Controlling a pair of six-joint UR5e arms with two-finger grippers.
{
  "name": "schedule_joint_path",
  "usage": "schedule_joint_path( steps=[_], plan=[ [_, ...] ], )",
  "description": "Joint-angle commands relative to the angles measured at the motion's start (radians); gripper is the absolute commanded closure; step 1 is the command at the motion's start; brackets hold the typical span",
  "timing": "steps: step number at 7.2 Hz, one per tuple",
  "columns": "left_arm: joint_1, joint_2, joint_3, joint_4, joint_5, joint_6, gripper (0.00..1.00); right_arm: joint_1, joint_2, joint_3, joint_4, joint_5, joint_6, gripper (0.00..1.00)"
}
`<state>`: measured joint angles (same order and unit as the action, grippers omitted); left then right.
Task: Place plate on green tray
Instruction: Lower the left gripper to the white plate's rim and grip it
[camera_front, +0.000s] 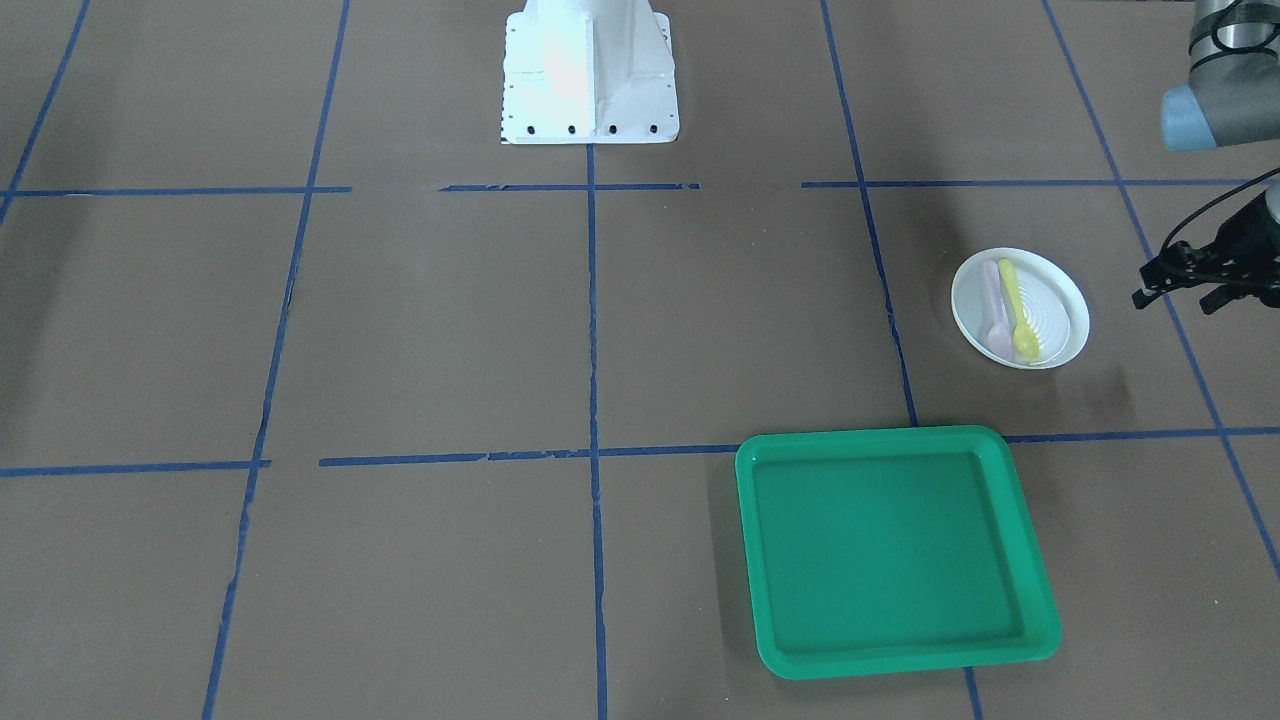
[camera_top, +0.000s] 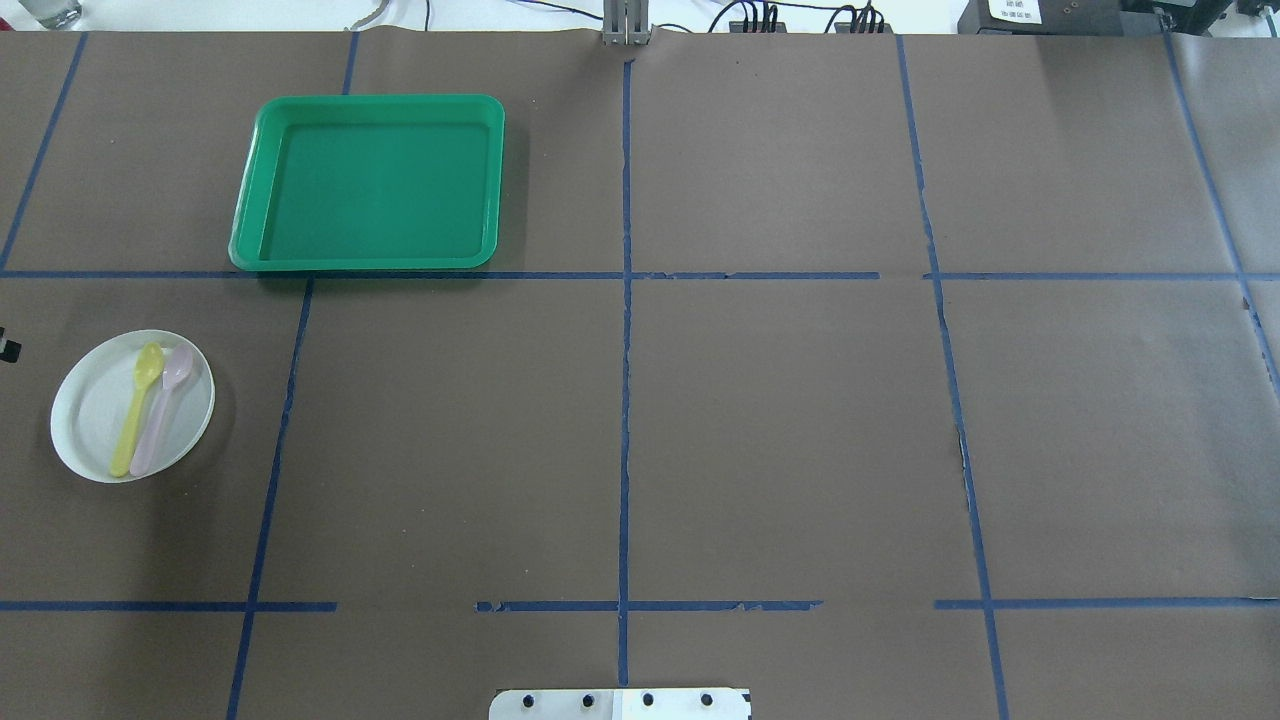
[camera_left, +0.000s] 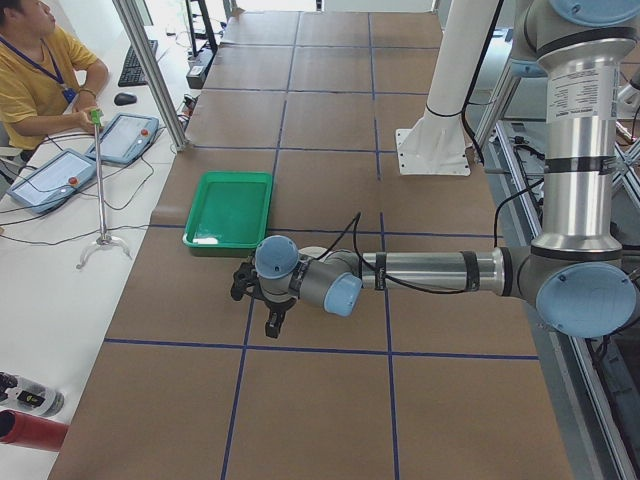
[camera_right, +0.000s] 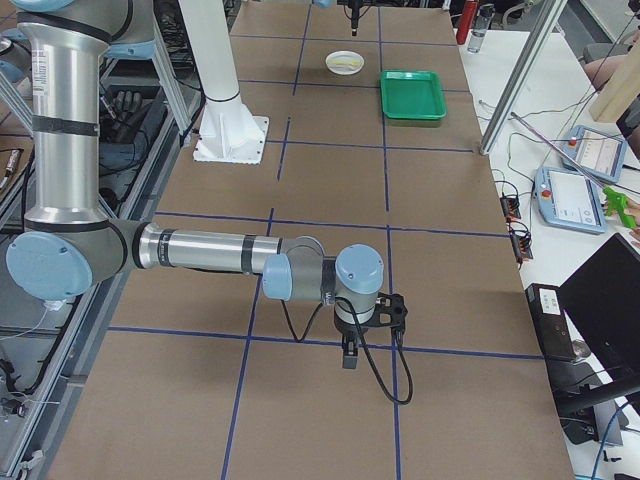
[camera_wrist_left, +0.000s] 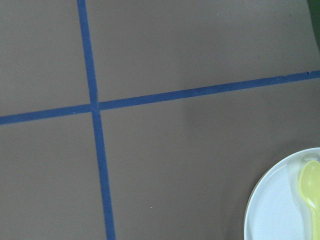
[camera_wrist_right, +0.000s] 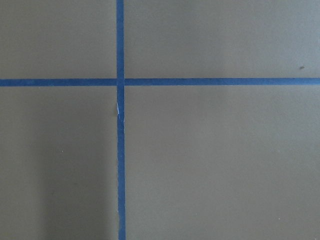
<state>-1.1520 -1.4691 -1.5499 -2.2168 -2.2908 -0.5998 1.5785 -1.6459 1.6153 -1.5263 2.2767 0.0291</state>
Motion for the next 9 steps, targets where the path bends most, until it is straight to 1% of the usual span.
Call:
schedule_joint_path(
  steps=[1, 3, 4, 6, 7, 9],
  plan=[
    [0.11, -0.002, 0.004, -0.037, 0.017, -0.141, 0.0, 0.0, 0.0, 0.0, 0.0, 0.001, 0.0, 0.0],
    [0.135, -0.022, 0.036, -0.037, 0.017, -0.14, 0.07, 0.0, 0.0, 0.0, 0.0, 0.0, 0.0, 0.0],
    [0.137, -0.023, 0.046, -0.038, 0.017, -0.138, 0.18, 0.0, 0.0, 0.0, 0.0, 0.0, 0.0, 0.0],
    [0.14, -0.023, 0.048, -0.037, 0.017, -0.136, 0.51, 0.0, 0.0, 0.0, 0.0, 0.0, 0.0, 0.0],
    [0.14, -0.023, 0.048, -0.038, 0.017, -0.13, 1.0, 0.0, 0.0, 0.0, 0.0, 0.0, 0.0, 0.0],
    [0.14, -0.023, 0.048, -0.038, 0.013, -0.138, 1.0, 0.0, 0.0, 0.0, 0.0, 0.0, 0.0, 0.0]
  ],
)
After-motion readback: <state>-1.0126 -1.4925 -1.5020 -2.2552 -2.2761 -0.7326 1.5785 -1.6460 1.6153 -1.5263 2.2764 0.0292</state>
